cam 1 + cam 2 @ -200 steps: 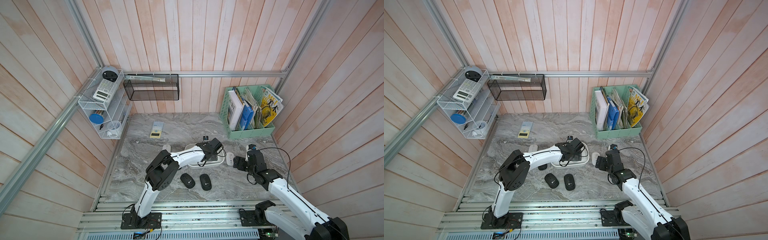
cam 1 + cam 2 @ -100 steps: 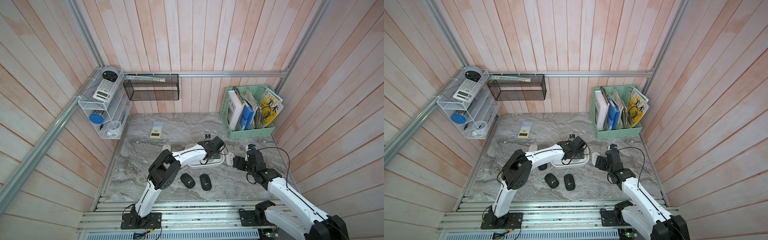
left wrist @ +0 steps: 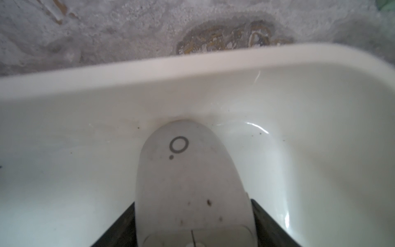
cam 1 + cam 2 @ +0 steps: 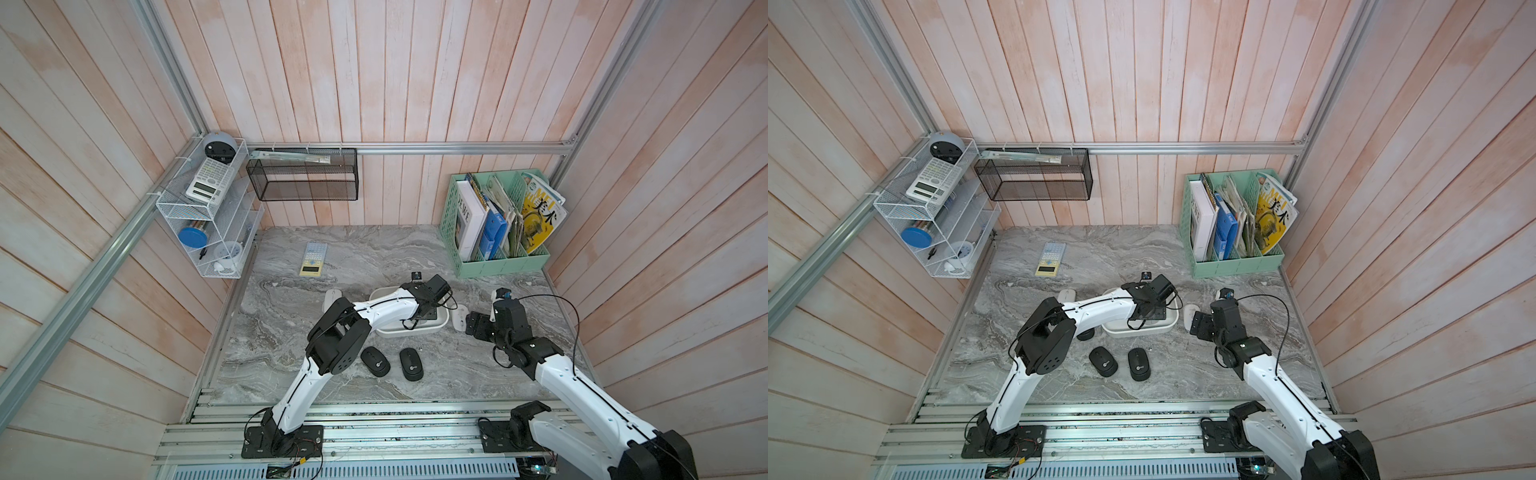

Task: Take out the mouse from the storage box
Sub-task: Pick up the mouse from the storage box.

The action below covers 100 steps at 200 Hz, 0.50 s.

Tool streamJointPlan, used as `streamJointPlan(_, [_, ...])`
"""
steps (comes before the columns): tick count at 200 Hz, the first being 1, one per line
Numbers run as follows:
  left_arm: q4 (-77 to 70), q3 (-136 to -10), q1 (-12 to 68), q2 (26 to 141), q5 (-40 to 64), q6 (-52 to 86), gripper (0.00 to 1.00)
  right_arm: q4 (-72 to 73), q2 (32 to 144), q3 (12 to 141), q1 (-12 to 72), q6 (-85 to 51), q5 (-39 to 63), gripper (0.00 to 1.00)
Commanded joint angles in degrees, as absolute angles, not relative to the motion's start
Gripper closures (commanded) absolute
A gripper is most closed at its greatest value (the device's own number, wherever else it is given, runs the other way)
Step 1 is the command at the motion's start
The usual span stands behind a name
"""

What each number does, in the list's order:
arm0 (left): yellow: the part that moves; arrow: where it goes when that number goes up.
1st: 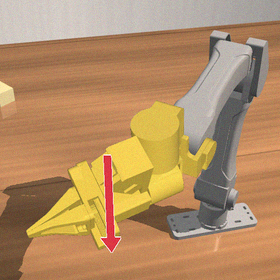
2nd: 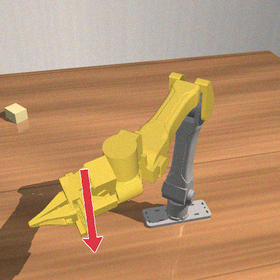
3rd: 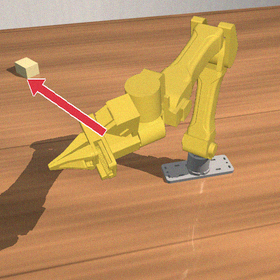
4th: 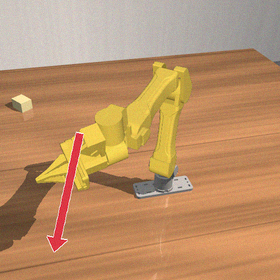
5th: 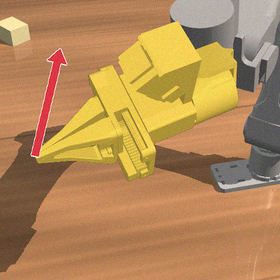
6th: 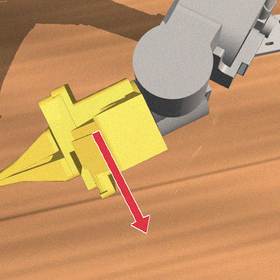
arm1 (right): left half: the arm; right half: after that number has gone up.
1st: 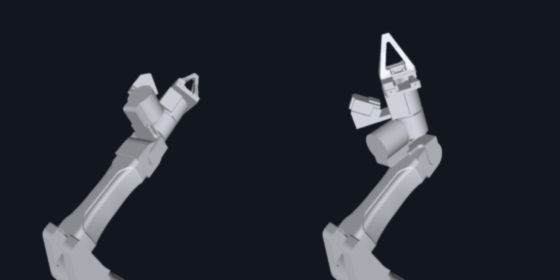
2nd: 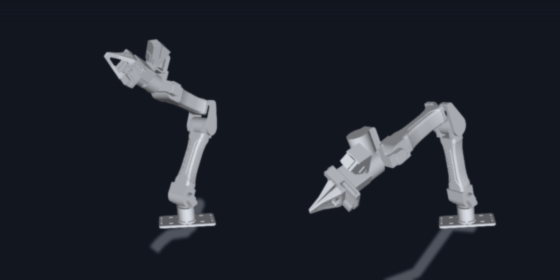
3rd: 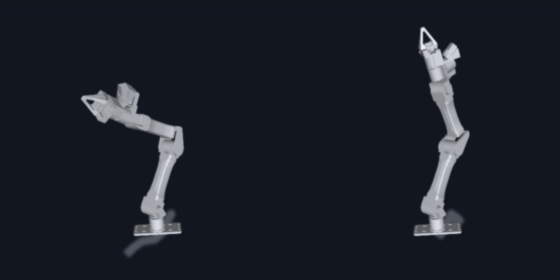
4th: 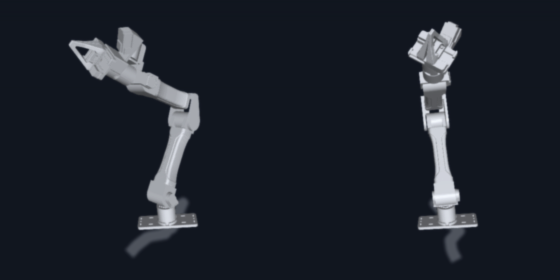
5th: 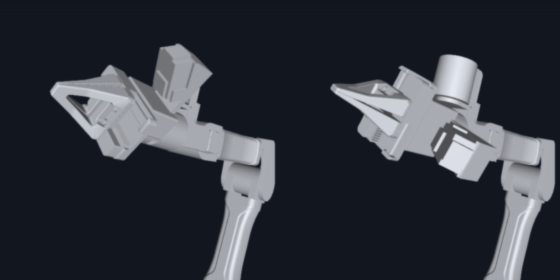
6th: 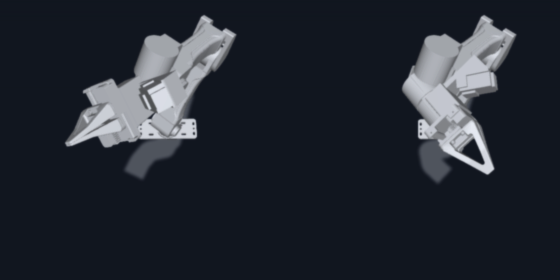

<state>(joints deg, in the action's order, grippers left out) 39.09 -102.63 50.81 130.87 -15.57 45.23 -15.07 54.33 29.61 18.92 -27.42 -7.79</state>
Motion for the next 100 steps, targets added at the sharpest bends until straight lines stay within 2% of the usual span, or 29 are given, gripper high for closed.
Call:
streamJointPlan(1, [39.02,-102.37,50.45,131.47,-16.77,44.67,0.31,-15.07,54.07,29.37,18.63,-27.77,-7.98,0.11])
streamJointPlan(42, [38.67,-101.30,50.62,127.97,-19.07,43.44,0.39,-15.03,54.12,29.33,18.62,-27.77,-8.06,0.11])
streamJointPlan(100, [40.15,-100.42,51.23,121.32,-22.89,41.33,0.41,-15.19,53.90,29.31,18.59,-27.80,-8.34,0.11])
